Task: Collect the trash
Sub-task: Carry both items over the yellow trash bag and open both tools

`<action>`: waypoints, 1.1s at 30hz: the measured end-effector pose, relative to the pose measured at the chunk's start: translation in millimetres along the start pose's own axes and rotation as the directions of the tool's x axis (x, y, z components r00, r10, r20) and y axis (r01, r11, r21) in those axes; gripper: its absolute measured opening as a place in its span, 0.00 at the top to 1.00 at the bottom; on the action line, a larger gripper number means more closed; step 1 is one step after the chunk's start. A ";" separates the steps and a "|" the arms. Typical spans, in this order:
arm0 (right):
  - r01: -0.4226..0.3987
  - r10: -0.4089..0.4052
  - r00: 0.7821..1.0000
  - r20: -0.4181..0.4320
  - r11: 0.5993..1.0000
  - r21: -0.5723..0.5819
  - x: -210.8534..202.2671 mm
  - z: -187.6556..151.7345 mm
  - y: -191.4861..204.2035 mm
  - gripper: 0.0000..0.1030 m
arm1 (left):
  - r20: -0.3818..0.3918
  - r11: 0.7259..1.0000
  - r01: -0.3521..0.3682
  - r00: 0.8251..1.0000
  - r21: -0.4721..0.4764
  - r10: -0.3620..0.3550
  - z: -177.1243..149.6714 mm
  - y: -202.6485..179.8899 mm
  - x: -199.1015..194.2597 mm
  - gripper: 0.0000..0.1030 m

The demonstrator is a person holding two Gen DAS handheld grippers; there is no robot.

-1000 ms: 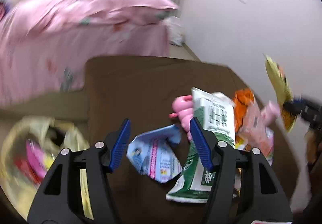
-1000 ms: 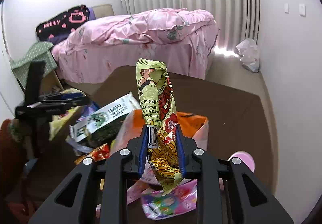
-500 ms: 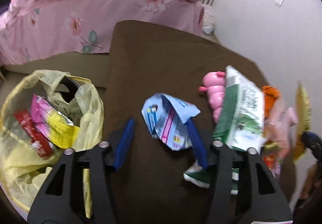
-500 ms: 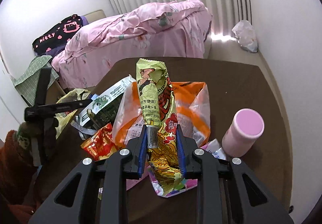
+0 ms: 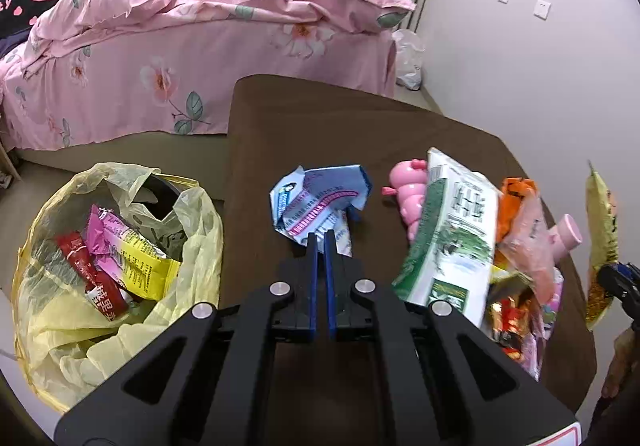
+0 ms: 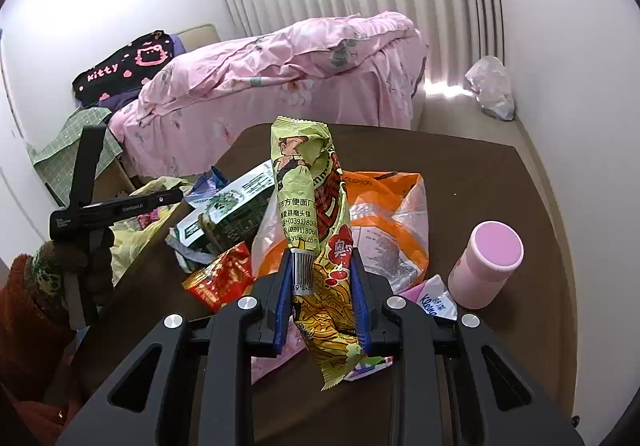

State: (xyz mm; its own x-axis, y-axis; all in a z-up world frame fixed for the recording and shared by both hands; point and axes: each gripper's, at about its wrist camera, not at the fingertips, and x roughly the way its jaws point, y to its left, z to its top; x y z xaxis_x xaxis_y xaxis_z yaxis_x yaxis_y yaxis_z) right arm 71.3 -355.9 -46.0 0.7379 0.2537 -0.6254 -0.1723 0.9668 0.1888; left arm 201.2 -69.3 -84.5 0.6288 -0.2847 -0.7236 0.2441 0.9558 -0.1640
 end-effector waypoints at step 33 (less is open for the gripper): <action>-0.018 0.020 0.999 0.031 0.997 -0.069 0.5 -3.2 32.7 0.76 | 0.120 0.999 0.041 0.992 -0.028 -0.037 14.3 -4.1 -47.1 0.98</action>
State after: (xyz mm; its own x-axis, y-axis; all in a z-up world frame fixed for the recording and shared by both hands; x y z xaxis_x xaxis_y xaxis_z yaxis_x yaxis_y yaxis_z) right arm 63.9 -324.1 -42.6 0.7543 0.2720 -0.5975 -0.2304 0.9619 0.1470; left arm 181.2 -60.9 -40.1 0.7035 -0.3269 -0.6310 0.2491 0.9450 -0.2119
